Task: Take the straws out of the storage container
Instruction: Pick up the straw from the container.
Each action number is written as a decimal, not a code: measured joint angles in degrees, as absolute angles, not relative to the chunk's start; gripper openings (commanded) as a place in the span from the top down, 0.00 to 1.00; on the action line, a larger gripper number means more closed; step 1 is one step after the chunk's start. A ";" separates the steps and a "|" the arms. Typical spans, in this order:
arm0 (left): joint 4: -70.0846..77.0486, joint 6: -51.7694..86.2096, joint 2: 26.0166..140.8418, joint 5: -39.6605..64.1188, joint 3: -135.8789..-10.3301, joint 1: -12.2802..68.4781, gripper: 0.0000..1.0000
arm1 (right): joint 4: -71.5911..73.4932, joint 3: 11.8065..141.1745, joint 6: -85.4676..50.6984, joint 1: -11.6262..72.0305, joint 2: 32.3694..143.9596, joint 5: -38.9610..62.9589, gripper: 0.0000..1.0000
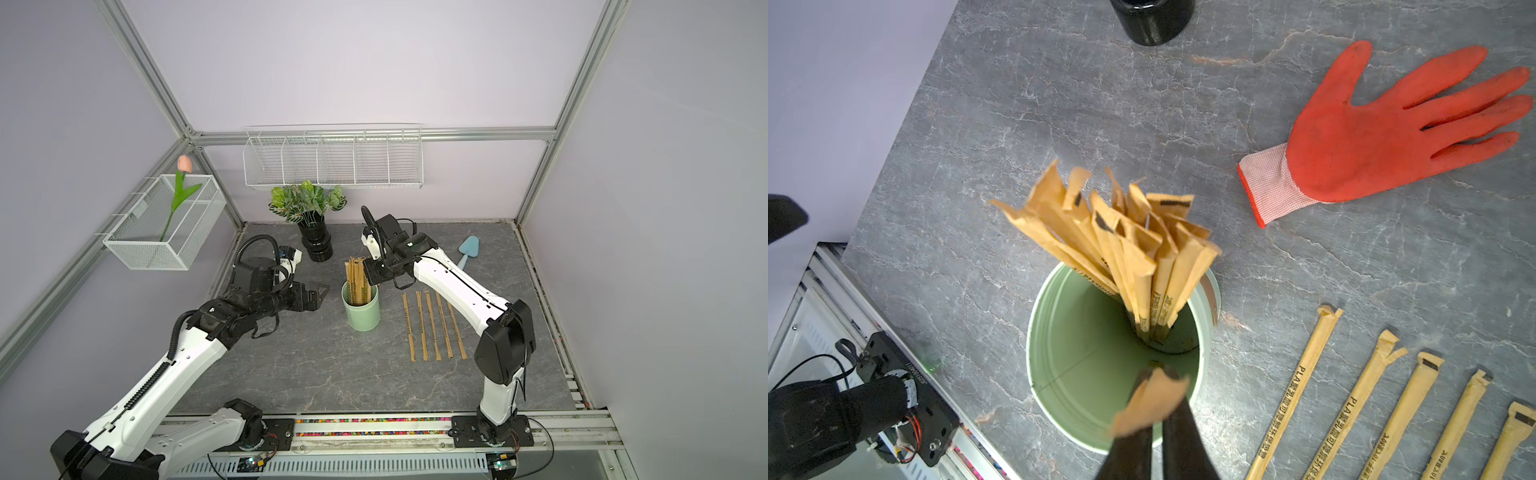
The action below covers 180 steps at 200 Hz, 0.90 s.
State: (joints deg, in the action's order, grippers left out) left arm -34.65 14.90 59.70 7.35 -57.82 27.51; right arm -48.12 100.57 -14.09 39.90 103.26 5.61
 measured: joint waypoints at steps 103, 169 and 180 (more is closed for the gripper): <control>-34.65 14.90 59.70 7.33 -57.82 27.51 0.00 | -47.09 101.16 -10.90 39.90 99.11 5.65 0.92; -34.65 14.90 59.66 7.33 -57.82 27.51 0.00 | -48.75 105.75 -9.80 39.90 96.90 5.56 0.92; -34.65 14.90 59.66 7.33 -57.82 27.51 0.00 | -49.25 107.04 -9.65 39.90 96.23 5.39 0.92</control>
State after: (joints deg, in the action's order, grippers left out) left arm -34.65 14.90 59.66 7.33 -57.82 27.51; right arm -49.25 107.04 -9.65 39.90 96.23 5.39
